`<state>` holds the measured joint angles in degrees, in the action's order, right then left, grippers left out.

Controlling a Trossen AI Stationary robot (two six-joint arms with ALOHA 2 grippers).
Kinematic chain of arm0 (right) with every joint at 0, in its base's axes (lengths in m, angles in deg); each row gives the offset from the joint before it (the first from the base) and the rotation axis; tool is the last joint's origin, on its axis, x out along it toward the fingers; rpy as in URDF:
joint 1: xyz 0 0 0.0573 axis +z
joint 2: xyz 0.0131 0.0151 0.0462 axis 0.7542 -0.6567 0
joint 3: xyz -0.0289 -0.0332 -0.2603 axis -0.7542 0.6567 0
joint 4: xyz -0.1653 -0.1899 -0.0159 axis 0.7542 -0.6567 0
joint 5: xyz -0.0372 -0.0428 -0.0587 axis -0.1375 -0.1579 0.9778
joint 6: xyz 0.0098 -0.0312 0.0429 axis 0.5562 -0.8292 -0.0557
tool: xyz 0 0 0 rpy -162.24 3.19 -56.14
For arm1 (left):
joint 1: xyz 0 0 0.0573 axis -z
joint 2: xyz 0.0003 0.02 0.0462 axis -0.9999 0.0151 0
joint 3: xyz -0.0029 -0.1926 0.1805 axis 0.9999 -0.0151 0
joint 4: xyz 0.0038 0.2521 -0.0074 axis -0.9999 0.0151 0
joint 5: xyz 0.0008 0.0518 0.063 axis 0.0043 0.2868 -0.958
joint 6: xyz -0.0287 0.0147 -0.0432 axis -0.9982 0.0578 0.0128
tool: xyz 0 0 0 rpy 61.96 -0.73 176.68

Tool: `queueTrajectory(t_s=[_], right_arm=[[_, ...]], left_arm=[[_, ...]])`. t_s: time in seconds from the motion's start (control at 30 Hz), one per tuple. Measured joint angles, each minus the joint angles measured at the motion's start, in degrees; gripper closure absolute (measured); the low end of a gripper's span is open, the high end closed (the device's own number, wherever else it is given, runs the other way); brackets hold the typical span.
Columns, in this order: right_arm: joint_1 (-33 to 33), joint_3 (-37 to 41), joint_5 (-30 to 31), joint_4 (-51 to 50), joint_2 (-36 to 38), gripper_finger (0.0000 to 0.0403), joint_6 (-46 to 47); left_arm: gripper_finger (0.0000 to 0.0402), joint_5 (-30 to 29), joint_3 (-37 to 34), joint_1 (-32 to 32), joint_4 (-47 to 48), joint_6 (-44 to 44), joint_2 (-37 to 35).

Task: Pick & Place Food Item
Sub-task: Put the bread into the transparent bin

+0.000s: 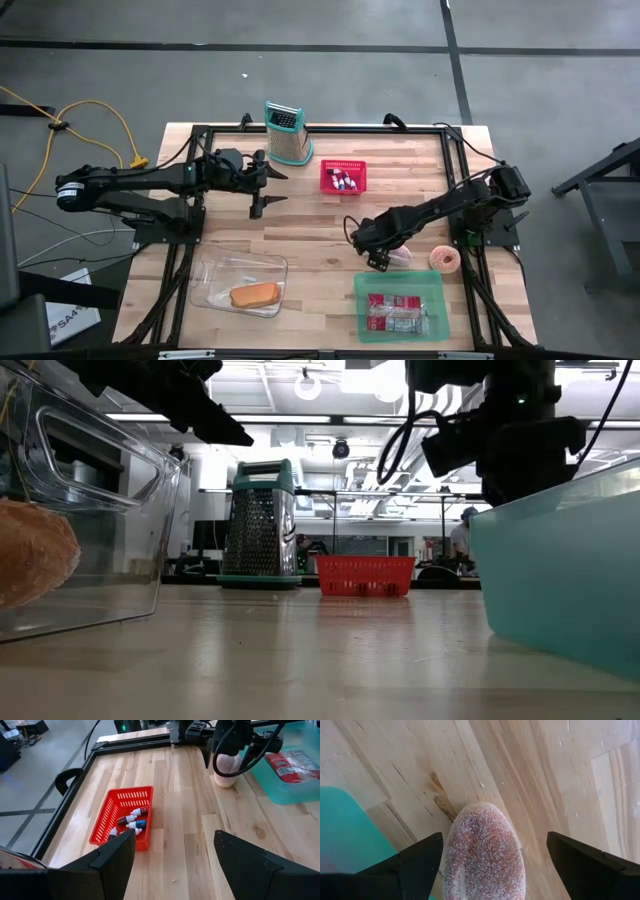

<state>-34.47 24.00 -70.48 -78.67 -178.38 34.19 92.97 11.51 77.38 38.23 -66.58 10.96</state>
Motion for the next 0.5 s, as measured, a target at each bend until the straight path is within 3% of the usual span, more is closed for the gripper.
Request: queueTrajectory(t_s=[0.5], right_arm=[[-0.2, 0.0, -2.8, -0.2, 0.0, 0.0057, 0.6]], left_arm=[[0.0140, 0.0, 0.0, 0.0, 0.0, 0.0, 0.0]])
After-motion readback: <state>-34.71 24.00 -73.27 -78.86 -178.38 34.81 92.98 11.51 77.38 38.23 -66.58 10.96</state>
